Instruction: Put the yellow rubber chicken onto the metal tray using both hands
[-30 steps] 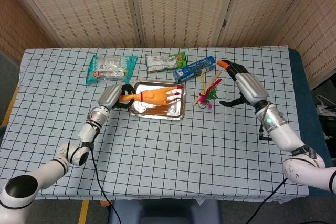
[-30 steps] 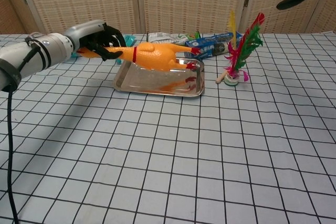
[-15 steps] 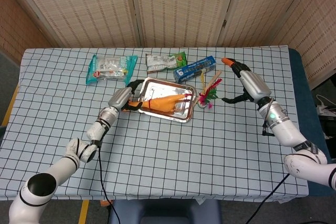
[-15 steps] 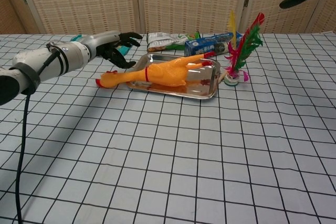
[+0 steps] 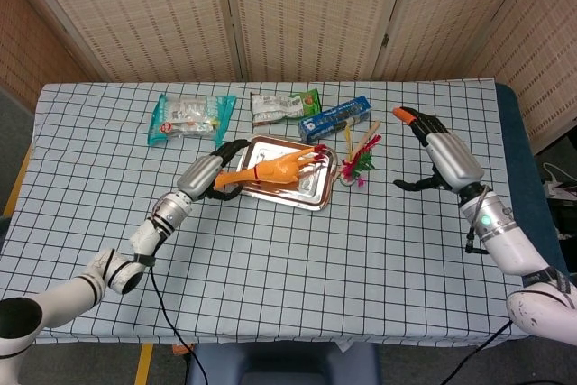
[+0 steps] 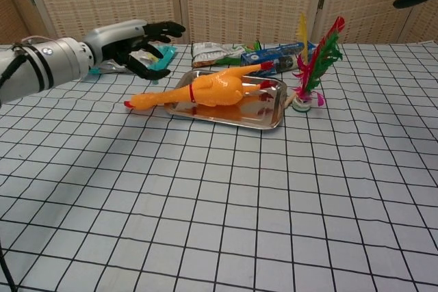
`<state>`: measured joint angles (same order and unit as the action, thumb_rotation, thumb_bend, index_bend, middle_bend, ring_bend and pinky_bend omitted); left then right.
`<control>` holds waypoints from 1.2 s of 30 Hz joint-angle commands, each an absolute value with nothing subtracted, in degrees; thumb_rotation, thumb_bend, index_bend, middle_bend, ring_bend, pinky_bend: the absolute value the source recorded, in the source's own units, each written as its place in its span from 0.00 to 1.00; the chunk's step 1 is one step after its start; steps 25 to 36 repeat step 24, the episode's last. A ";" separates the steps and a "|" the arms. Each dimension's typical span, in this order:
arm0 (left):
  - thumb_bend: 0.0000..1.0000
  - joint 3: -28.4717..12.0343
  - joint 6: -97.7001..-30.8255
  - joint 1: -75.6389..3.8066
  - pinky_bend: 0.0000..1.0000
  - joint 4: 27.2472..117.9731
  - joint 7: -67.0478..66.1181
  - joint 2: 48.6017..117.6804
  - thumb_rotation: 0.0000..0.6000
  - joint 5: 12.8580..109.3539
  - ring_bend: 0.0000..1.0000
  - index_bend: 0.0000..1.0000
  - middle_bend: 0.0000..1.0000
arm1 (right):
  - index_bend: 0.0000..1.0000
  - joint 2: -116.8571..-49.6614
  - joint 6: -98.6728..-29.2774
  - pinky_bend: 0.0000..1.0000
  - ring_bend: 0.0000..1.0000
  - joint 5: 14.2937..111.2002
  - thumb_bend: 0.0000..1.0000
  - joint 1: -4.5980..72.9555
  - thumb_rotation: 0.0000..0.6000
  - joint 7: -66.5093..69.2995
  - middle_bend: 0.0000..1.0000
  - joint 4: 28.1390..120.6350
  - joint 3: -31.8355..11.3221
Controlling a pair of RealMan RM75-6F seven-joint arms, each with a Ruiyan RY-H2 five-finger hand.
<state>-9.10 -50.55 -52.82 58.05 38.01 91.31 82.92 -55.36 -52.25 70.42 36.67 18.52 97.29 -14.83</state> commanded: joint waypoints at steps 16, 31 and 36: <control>0.38 8.73 -95.14 -6.85 0.11 95.41 0.47 62.63 1.00 81.51 0.00 0.00 0.00 | 0.00 -66.55 -96.22 0.00 0.00 87.01 0.10 2.80 1.00 -12.36 0.00 98.81 4.98; 0.39 8.62 -93.36 -6.07 0.11 96.61 1.45 61.22 1.00 85.77 0.00 0.00 0.00 | 0.00 -64.97 -94.64 0.00 0.00 88.30 0.10 2.01 1.00 -8.75 0.00 98.06 4.53; 0.39 8.62 -93.36 -6.07 0.11 96.61 1.45 61.22 1.00 85.77 0.00 0.00 0.00 | 0.00 -64.97 -94.64 0.00 0.00 88.30 0.10 2.01 1.00 -8.75 0.00 98.06 4.53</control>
